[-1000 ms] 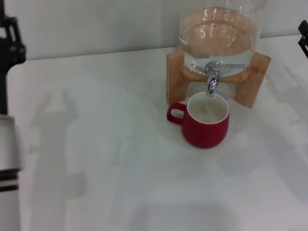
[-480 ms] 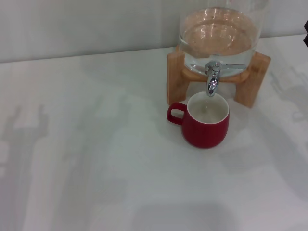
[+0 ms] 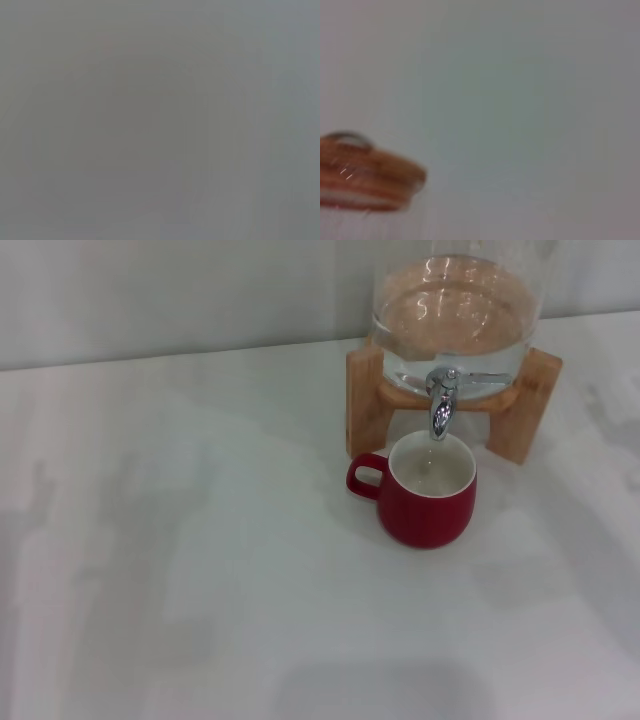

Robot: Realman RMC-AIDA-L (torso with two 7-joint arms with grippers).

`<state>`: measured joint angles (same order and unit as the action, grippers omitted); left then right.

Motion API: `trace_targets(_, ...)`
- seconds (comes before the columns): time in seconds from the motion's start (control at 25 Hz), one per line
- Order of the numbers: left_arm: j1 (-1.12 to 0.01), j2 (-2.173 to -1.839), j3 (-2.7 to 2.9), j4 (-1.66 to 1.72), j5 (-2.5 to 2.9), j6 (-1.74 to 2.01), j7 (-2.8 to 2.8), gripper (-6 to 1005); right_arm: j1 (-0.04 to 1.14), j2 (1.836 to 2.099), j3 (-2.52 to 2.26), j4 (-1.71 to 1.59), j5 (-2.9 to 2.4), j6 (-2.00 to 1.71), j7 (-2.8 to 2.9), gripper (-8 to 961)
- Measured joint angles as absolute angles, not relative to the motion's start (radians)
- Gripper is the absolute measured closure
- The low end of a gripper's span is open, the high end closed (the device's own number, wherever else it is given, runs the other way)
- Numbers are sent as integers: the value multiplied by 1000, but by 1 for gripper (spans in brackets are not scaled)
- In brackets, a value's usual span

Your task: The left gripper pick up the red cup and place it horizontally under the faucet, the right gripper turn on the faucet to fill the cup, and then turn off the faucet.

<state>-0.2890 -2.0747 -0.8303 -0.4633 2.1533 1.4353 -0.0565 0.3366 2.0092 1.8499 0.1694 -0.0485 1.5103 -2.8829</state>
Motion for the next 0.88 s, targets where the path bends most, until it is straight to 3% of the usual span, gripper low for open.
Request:
trace_targets(0.4,-323,-2068,-888,-364,2151,1426,-178,112,301,2002,1803,169,-88,1613,-2643,336)
trace_targets(0.88,-403,-2060,-888,-303,2151,1394,-212,112,288,2000,1739,177,-393,1677,-2669,336)
